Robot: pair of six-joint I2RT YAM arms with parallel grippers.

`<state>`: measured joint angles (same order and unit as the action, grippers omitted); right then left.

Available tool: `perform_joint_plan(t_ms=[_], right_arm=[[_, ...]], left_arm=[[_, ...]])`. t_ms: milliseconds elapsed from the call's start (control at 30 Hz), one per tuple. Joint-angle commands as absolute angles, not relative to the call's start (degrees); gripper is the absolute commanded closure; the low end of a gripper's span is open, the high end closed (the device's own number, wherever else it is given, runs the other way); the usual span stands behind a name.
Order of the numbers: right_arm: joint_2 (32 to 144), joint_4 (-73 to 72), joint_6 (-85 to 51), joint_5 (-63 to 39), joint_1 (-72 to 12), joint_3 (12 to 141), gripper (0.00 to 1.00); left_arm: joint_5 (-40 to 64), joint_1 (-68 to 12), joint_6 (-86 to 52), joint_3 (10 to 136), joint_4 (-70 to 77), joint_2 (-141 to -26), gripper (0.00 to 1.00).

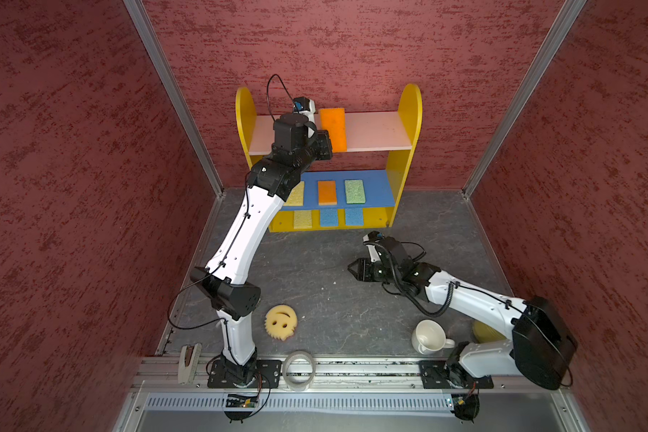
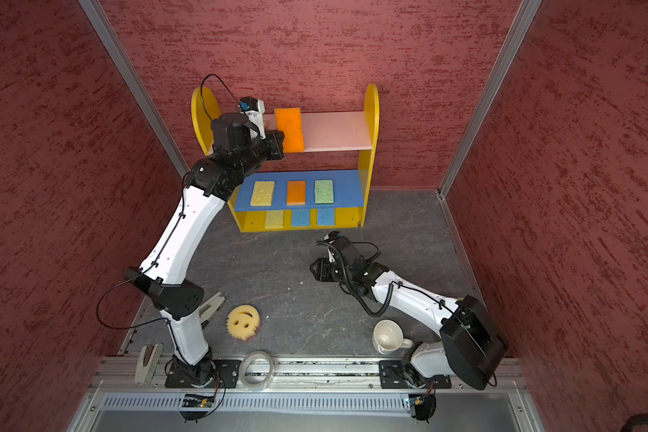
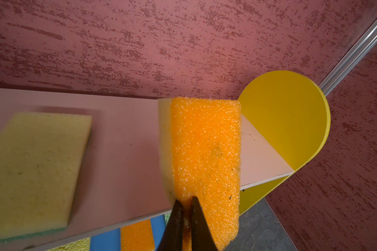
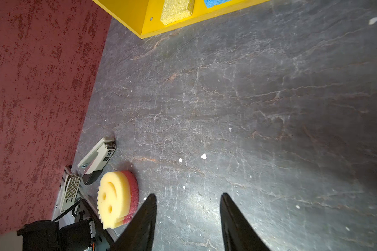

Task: Arrange cleaning sponges on a shelf
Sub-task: Place the cleaning sponge on the shelf.

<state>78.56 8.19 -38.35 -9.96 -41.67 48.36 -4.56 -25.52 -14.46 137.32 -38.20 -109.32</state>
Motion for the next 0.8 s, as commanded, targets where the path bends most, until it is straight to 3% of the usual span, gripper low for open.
perform_joint_plan(t_ms=[0,133,333,767], right_arm=[[74.9,2.6,-38.4,-9.6,-41.3,46.6,0.52],[68.7,1.8,-33.3,-7.0,-41.3,49.0,0.52],[70.1,7.8,-19.0,-1.7,-41.2,69.0,0.49],[112.5,32.6,-12.6,-10.6,-33.7,138.0,0.51]], left_arm=[[-4.5,-24.2,-14.0,140.6,-40.7,-111.7,0.90],[-3.3,-22.9,-14.8,142.6,-41.5,-114.0,0.89],[-2.0,-21.5,-16.0,142.6,-41.9,-115.6,0.89],[1.0,-19.7,-18.1,143.2,-40.7,-116.7,0.89]])
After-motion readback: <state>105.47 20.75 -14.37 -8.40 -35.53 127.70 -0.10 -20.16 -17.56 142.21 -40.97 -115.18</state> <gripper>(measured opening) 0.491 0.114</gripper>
